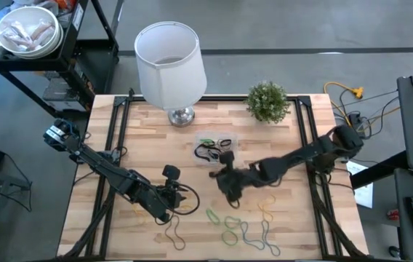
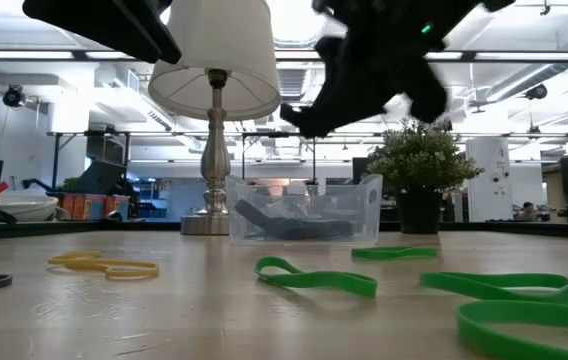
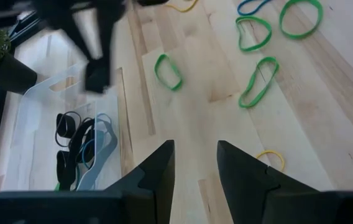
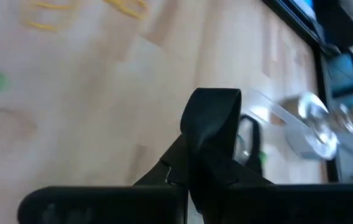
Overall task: Pick and place rubber bands into bin
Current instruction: Put the black rubber band into the transparent bin
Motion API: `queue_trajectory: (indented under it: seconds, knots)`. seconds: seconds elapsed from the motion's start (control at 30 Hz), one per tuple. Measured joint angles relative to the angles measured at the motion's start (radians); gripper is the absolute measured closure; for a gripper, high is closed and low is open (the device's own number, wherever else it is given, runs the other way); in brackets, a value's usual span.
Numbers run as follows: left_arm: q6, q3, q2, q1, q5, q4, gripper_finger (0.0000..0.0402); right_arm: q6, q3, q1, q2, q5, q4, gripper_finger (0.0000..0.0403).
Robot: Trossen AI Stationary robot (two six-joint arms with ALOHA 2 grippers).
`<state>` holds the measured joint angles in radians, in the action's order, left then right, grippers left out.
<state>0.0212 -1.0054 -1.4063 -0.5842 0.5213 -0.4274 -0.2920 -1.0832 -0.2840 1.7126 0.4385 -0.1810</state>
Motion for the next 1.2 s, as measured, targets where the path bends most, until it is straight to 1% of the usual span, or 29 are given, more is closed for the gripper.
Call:
queue_trajectory:
  seconds: [0.27,0.33,0.47,0.53,0.67,0.8,0.97,1.2]
  knots:
    - [0.000,0.000,0.000,0.000,-0.002,0.000,0.0297,0.003,0.001,0.171,0.002,-0.012,-0.002,0.0394]
    - [0.000,0.001,0.000,0.000,-0.003,0.000,0.0297,0.009,0.002,0.216,0.002,-0.064,-0.003,0.0394]
    - [0.000,0.001,0.000,0.000,-0.003,0.000,0.0297,0.057,0.003,0.302,0.002,-0.240,-0.003,0.0394]
    - [0.000,0.001,0.000,0.000,-0.003,0.000,0.0297,0.086,0.003,0.336,0.002,-0.296,-0.003,0.0394]
    - [0.000,0.001,0.000,0.000,-0.003,0.000,0.0297,0.130,0.004,0.378,0.002,-0.313,-0.004,0.0394]
    - [0.000,0.001,0.000,0.000,-0.003,0.000,0.0297,0.135,0.005,0.397,0.002,-0.317,-0.036,0.0391]
    - [0.000,0.002,0.000,0.000,-0.003,0.000,0.0297,0.138,0.005,0.399,0.002,-0.318,-0.057,0.0362]
    - [0.000,0.003,0.000,0.000,-0.002,-0.001,0.0297,0.135,0.006,0.398,0.003,-0.319,-0.058,0.0289]
